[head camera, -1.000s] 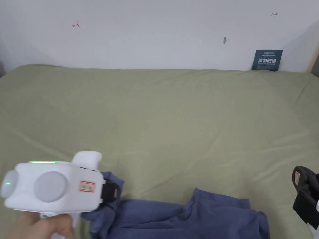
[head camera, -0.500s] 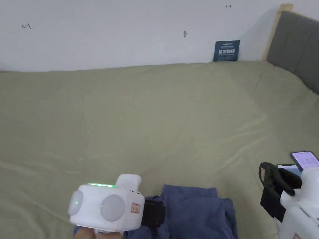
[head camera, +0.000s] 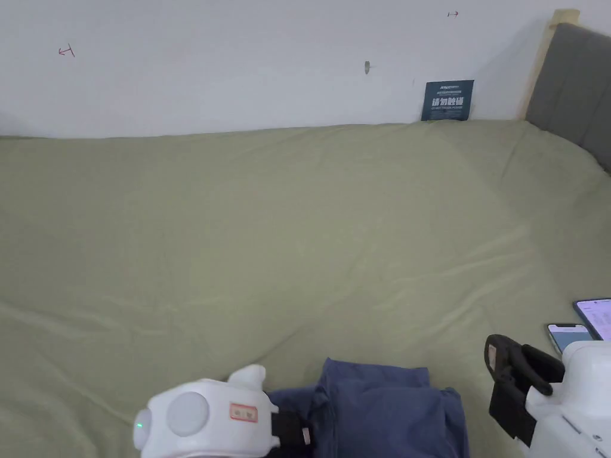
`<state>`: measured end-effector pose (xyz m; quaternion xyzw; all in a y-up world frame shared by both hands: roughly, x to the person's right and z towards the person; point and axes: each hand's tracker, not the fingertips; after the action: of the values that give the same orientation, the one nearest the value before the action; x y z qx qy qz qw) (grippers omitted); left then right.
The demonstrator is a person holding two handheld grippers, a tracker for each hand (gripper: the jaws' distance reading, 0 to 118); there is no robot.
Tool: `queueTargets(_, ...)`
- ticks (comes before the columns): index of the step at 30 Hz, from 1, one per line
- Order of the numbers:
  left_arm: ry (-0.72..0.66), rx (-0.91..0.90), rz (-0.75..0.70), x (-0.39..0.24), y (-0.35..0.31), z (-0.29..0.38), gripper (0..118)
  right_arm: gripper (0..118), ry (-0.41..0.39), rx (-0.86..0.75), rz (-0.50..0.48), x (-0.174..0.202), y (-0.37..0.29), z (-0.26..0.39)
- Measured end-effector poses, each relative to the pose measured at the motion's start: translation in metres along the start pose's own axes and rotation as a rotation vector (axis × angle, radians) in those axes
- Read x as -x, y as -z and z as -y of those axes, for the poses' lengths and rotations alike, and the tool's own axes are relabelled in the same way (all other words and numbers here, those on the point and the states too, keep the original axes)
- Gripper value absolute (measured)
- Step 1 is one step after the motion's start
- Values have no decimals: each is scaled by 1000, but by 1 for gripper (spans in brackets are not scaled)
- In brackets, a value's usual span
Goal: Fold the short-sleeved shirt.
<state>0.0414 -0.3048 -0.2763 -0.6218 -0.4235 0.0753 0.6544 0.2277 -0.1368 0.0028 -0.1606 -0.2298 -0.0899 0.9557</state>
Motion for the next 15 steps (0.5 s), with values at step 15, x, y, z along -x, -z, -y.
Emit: queueTargets(15, 47, -250, -128, 65, -195, 8, 0, 2, -30, 31, -49, 27, 12, 2)
